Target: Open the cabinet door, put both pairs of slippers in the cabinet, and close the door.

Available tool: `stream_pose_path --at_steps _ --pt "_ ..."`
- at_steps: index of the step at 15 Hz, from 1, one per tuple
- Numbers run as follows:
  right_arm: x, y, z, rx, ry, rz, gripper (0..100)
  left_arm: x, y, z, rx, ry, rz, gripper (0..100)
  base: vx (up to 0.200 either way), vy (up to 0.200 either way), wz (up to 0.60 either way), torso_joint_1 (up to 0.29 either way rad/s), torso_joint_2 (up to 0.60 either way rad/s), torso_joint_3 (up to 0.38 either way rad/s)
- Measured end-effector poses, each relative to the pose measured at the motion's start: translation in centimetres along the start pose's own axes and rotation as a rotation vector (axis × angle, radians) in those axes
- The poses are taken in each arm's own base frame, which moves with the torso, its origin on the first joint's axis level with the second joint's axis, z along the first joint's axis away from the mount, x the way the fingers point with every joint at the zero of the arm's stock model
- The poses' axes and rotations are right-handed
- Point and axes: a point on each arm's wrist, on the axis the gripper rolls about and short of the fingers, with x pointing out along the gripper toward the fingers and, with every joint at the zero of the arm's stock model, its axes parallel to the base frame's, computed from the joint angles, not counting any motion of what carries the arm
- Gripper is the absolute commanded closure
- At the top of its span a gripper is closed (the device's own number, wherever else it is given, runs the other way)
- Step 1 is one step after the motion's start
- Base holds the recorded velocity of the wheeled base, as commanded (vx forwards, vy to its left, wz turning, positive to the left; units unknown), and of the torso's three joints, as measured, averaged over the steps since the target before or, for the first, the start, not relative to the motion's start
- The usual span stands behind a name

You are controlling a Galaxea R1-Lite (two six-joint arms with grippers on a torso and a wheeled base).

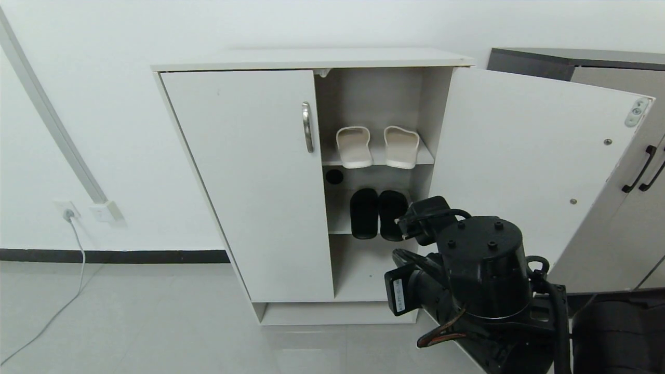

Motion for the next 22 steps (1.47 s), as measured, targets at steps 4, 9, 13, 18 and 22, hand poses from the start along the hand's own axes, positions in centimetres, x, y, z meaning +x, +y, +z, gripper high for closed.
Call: stream_pose_path --at_steps 4,9,13,18,22 --pt "0.12 0.02 -0.34 0.005 -0.010 -0.001 100 0.00 0.00 0.00 -0.001 0.000 0.000 100 0.000 0.000 0.00 0.000 0.00 0.000" --pt "0.20 -0.07 -0.71 -0.005 0.003 -0.005 100 0.00 0.00 -0.02 -0.001 0.001 0.000 100 0.000 0.000 0.00 0.011 -0.18 -0.258" --pt "0.34 -0.23 -0.67 -0.001 0.001 -0.011 100 0.00 0.00 0.02 0.000 -0.001 0.000 100 0.000 0.000 0.00 0.056 -0.54 -0.355" --pt "0.46 -0.30 -0.81 -0.004 0.005 -0.016 100 0.00 0.00 0.00 0.004 0.000 -0.001 100 0.000 0.000 0.00 0.133 -0.47 -0.341" --pt "0.48 -0.36 -0.75 -0.003 0.003 -0.018 100 0.00 0.00 0.00 0.004 0.000 -0.001 100 0.000 0.000 0.00 0.161 -0.48 -0.319"
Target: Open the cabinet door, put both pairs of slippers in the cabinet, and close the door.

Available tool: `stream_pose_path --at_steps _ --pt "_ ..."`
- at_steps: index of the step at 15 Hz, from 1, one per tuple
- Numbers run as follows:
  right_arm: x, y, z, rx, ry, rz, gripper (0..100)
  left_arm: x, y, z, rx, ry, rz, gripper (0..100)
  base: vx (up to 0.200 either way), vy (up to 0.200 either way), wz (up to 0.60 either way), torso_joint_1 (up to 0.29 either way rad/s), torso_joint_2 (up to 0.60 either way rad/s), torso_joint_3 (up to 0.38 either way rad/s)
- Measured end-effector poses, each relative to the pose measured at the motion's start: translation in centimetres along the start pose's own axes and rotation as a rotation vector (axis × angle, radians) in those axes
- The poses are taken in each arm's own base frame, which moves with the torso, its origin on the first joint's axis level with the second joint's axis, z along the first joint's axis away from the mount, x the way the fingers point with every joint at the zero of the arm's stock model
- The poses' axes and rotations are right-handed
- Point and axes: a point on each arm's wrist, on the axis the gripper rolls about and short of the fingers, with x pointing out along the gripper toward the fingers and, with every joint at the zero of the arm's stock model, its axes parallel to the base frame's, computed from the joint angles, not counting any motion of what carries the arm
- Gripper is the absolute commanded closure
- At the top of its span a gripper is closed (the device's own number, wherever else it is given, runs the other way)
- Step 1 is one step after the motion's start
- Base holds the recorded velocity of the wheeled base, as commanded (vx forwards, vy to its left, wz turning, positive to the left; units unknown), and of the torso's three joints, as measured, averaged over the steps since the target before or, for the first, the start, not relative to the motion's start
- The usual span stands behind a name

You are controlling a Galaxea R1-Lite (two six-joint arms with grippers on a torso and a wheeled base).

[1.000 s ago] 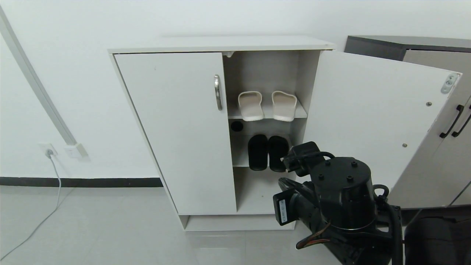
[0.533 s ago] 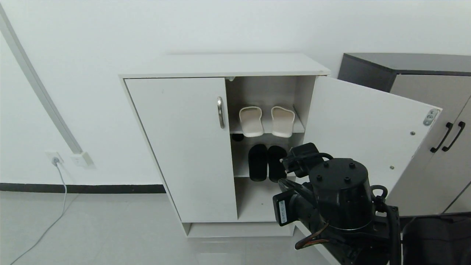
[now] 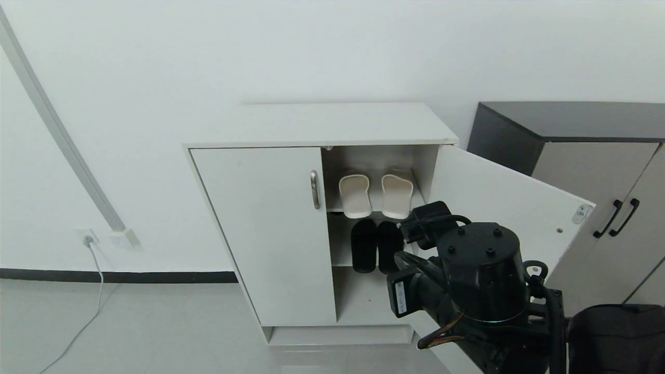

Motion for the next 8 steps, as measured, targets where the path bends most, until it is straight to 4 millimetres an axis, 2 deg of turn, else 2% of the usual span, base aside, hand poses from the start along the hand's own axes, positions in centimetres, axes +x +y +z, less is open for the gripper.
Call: stream_pose_path --at_steps 8 --pt "0.06 -0.42 0.27 0.010 -0.008 -0.009 100 0.00 0.00 -0.01 -0.001 0.001 0.000 100 0.000 0.000 0.00 0.194 -0.51 -0.310"
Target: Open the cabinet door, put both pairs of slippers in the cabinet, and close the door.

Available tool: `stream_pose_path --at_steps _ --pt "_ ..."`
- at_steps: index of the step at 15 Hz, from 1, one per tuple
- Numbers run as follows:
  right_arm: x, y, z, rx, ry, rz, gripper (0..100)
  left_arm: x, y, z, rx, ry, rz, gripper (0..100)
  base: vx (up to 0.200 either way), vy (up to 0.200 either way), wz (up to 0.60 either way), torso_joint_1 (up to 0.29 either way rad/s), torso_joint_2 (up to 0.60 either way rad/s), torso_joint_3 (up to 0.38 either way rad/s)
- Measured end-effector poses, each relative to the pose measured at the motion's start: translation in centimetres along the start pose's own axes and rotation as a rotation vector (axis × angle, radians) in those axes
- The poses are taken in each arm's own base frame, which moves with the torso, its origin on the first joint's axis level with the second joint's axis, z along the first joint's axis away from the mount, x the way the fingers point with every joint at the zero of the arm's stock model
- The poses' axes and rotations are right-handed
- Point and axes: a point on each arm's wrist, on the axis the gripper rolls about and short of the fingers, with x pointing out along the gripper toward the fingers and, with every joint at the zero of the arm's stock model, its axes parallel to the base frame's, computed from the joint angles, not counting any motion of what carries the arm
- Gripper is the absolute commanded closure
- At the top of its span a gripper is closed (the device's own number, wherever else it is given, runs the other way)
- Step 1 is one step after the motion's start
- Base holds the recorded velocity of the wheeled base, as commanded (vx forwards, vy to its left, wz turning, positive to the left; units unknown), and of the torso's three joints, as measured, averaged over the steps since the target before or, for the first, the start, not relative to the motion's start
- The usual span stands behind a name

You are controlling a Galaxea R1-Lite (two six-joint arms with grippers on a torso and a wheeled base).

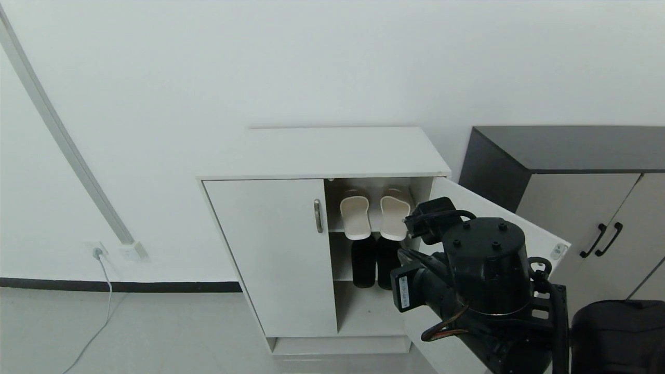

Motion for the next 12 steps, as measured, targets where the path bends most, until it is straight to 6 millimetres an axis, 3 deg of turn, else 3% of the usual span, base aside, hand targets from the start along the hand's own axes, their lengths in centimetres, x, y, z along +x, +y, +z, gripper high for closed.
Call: stream_pose_path --at_steps 7,12 --pt "0.08 -0.08 -0.17 0.001 0.002 -0.001 100 -0.01 0.00 0.04 0.000 -0.002 0.000 100 0.000 0.000 0.00 0.238 -0.54 -0.311" --pt "0.19 -0.18 -0.24 -0.003 -0.003 -0.004 100 0.00 0.00 0.01 0.001 0.000 0.000 100 0.000 0.000 0.00 0.032 -0.08 -0.044"
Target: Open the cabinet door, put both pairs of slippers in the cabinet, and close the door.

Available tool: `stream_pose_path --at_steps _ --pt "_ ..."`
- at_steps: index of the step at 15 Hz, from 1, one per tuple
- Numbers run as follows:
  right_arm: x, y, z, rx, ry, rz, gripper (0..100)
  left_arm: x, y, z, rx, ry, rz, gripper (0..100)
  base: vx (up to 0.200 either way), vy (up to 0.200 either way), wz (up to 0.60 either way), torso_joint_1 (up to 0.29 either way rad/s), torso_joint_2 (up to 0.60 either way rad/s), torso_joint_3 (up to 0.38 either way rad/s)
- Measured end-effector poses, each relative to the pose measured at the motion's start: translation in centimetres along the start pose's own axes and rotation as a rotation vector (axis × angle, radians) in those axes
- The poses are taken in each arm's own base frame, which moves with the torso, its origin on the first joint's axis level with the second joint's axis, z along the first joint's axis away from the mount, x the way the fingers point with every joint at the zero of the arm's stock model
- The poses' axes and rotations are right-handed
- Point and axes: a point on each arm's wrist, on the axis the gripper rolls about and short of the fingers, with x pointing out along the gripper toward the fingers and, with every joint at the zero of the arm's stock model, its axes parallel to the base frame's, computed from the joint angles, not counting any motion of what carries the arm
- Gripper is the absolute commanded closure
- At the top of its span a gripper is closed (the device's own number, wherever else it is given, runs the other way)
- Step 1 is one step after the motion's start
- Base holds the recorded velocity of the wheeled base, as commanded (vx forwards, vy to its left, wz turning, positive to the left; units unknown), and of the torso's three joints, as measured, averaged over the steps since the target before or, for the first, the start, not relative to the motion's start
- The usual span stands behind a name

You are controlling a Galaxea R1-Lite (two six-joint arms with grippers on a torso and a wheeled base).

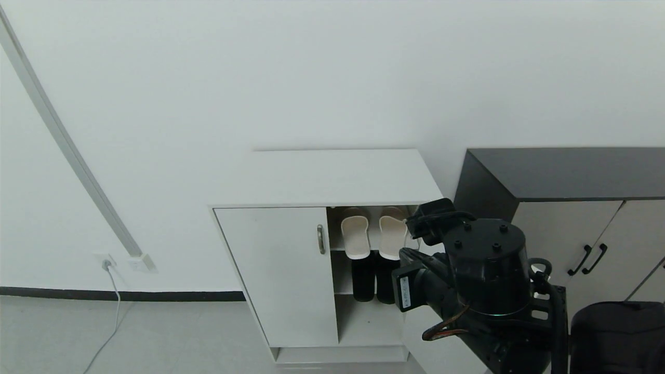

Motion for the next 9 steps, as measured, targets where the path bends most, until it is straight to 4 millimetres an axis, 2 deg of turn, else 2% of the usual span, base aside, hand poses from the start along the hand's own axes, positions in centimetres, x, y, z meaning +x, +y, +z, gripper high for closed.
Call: stream_pose_path --at_steps 6,9 --pt "0.01 -0.05 0.03 0.004 -0.005 0.001 100 0.00 0.00 0.00 -0.002 0.000 0.000 100 0.000 0.000 0.00 0.000 0.00 0.000" --pt "0.01 -0.06 -0.05 0.002 -0.002 0.002 100 -0.01 0.00 0.04 -0.004 -0.001 0.001 100 0.000 0.000 -0.60 0.004 0.00 0.002"
